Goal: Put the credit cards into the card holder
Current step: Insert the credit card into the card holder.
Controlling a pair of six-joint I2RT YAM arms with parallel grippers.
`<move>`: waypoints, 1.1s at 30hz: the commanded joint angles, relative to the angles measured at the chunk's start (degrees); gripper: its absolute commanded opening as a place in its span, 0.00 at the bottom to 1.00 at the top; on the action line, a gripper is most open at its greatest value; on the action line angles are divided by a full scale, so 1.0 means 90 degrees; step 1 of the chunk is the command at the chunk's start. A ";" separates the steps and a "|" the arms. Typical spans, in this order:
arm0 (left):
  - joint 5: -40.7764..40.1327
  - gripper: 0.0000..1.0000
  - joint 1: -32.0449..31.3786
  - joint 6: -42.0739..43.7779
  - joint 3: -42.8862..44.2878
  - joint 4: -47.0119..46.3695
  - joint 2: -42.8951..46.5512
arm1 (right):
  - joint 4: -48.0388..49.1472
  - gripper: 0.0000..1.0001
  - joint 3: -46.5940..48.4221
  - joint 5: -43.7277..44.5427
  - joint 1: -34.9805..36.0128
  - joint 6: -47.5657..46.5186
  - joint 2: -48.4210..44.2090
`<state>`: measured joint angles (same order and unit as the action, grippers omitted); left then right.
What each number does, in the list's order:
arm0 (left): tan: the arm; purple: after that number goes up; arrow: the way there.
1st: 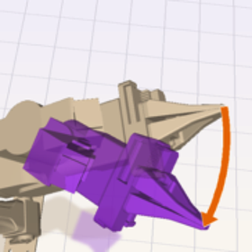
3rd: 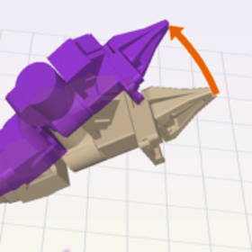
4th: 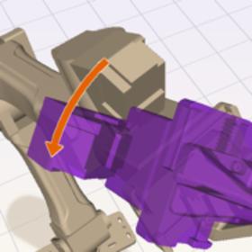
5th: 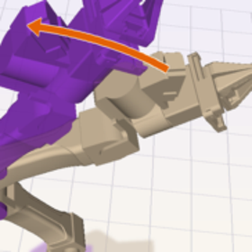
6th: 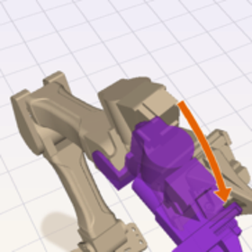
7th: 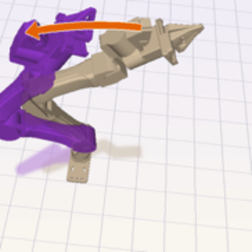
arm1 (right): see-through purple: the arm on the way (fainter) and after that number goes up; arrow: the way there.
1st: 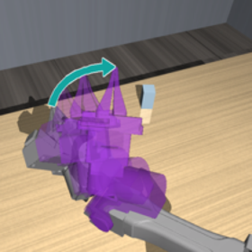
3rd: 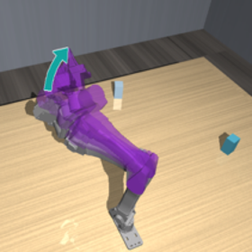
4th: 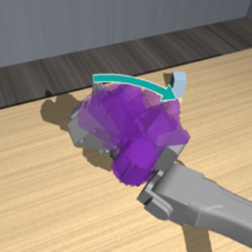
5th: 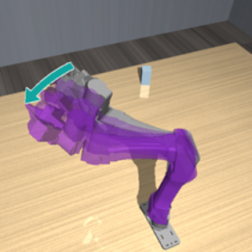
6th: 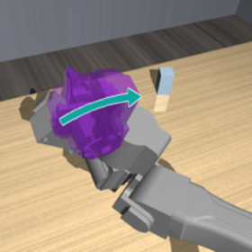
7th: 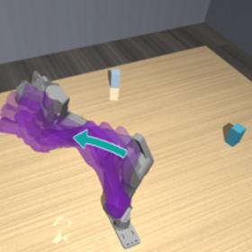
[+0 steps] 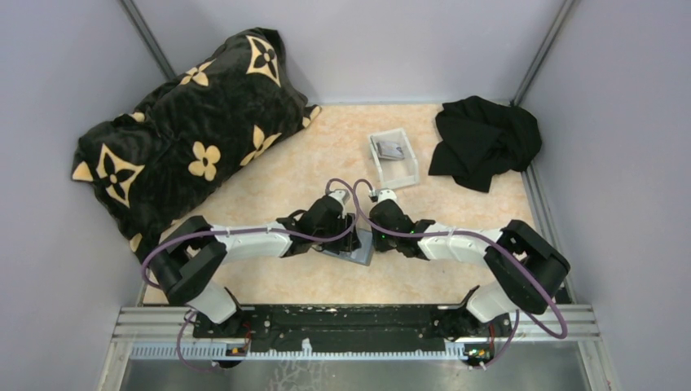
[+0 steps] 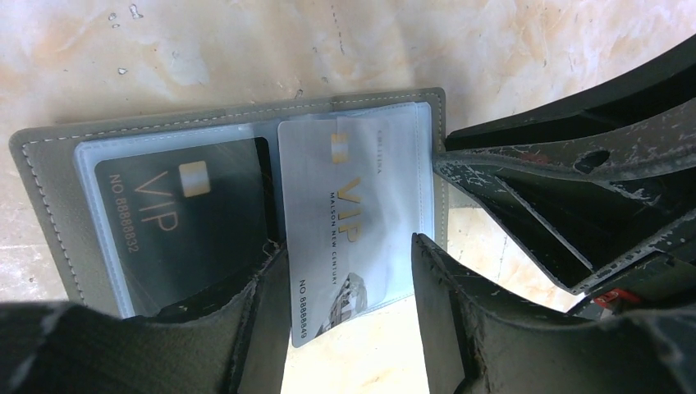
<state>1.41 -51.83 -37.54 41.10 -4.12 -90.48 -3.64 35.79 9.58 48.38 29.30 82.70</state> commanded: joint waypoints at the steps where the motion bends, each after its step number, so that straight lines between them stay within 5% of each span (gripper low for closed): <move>1: -0.0012 0.60 -0.0262 0.0088 -0.0060 0.0793 -0.0480 | 0.0116 0.16 0.0308 -0.0076 0.0155 -0.0006 0.0118; 24: -0.0689 0.54 -0.1016 0.0069 0.0418 0.1462 -0.0759 | 0.0014 0.16 0.0525 -0.0071 0.0210 -0.0079 0.0151; 29: -0.1241 0.65 -0.1023 -0.0095 0.0472 0.1808 -0.0612 | 0.0026 0.16 0.0487 -0.0066 0.0212 -0.0072 0.0162; 30: -0.1402 0.92 -0.1025 -0.0121 0.0456 0.1831 -0.0548 | 0.0040 0.16 0.0473 -0.0065 0.0215 -0.0065 0.0174; 33: -0.1621 1.00 -0.1018 -0.0114 0.0399 0.1823 -0.0346 | 0.0080 0.16 0.0448 -0.0095 0.0216 -0.0056 0.0203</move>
<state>-12.45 -59.81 -38.92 46.98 4.34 -92.29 -5.56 37.36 10.52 48.29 29.28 83.55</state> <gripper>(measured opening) 0.976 0.159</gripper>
